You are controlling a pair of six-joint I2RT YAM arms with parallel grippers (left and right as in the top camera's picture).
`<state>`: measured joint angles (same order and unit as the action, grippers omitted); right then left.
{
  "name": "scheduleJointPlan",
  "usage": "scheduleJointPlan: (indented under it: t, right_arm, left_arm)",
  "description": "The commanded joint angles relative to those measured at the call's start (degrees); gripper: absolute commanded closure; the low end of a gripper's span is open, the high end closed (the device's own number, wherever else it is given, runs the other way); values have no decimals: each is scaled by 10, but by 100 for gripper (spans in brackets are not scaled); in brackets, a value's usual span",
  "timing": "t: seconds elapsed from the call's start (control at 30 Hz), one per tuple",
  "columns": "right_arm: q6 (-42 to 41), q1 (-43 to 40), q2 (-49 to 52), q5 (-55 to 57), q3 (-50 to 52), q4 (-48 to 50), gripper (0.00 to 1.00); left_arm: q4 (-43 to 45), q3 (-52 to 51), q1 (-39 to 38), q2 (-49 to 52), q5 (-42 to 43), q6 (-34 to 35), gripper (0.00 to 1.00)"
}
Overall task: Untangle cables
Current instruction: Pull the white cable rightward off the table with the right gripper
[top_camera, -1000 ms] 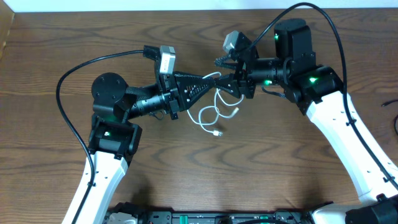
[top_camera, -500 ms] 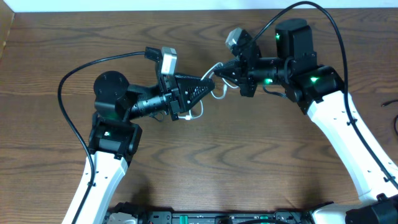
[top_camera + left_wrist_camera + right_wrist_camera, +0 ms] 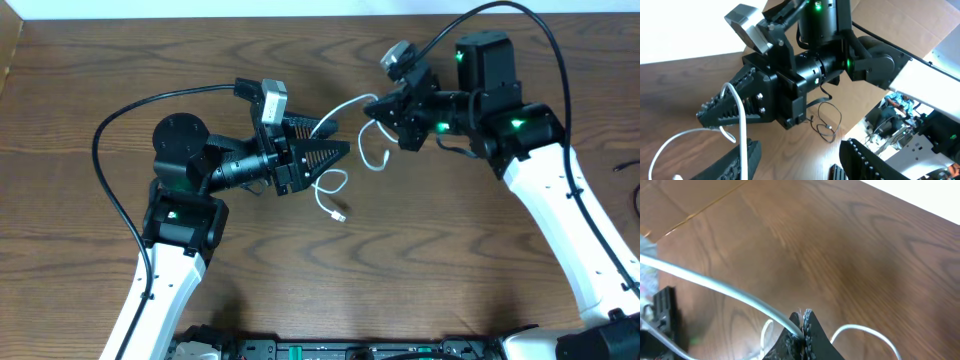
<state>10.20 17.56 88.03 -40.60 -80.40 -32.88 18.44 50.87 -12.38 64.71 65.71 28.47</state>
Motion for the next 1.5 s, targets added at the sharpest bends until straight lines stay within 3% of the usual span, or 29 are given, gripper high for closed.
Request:
scheduleJointPlan:
  t: [0.0, 0.17, 0.3, 0.57, 0.97, 1.27, 1.47]
  right_arm:
    - [-23, -27, -9, 35, -12, -10, 99]
    - [-22, -67, -12, 40, -58, -74, 99]
    - [-18, -82, -18, 41, -104, -120, 99]
    - [-18, -84, -28, 47, -122, -153, 99]
    - [-76, -119, -27, 316, -123, -165, 99]
    - [-81, -238, -25, 337, -129, -160, 99]
    - [-87, -339, -6, 351, -130, -71, 99]
  left_arm:
    - [4, 0, 3, -7, 7, -30, 43]
    - [-37, 0, 3, -4, -7, -77, 42]
    - [-143, 0, 2, 3, -142, -130, 42]
    - [-130, 0, 2, 9, -306, -143, 34]
    - [-247, 0, -2, 9, -306, -163, 34]
    - [-278, 0, -53, 9, -306, -197, 34]
    - [-279, 0, -101, 9, -306, -197, 34]
